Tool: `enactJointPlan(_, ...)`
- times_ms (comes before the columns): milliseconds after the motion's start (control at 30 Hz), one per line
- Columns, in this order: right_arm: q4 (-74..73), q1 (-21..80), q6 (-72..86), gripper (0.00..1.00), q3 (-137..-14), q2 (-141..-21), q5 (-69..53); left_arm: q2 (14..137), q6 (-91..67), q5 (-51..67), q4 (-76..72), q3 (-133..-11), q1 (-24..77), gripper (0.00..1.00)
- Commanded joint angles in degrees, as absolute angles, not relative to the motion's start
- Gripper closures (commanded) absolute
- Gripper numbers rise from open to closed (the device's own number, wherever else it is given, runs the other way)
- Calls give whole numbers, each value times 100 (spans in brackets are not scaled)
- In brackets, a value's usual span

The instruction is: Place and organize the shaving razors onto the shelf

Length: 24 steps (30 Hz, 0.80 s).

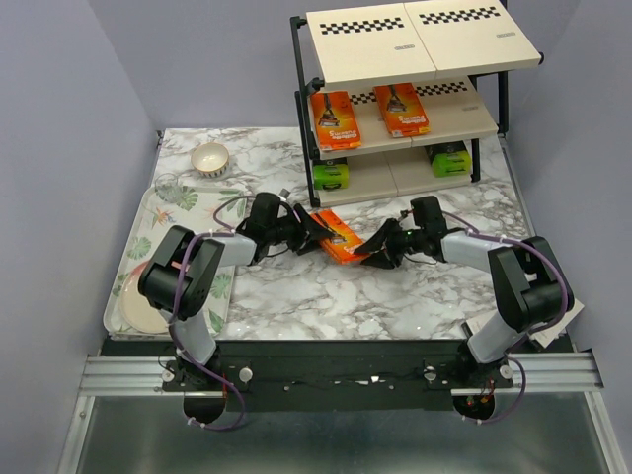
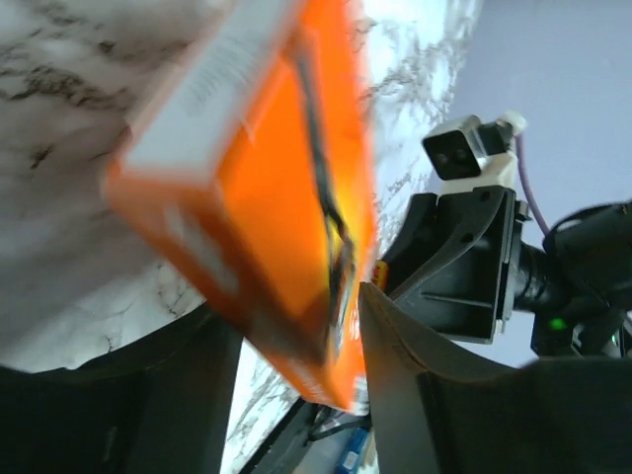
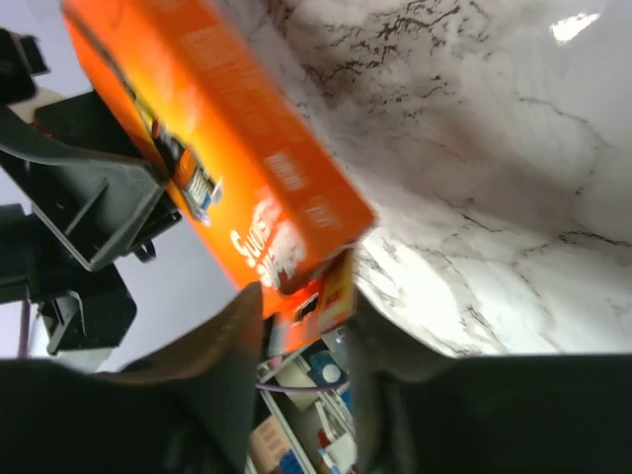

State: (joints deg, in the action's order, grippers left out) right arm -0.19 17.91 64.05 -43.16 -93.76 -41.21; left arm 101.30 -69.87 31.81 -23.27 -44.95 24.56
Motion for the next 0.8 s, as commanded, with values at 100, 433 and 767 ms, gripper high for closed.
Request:
enactJointPlan(100, 685, 1740, 5829, 37, -4174, -9475, -4693, 9835, -6899, 4069, -3401, -4061, 2189, 48)
enactJointPlan(433, 703, 1661, 5432, 33, -3929, -9448, -4720, 9694, -6891, 4184, -3437, -3639, 1934, 46)
enactJointPlan(767, 18, 1274, 4930, 39, -3973, -9351, -4140, 9738, -6987, 3208, -2004, -3568, 2100, 11)
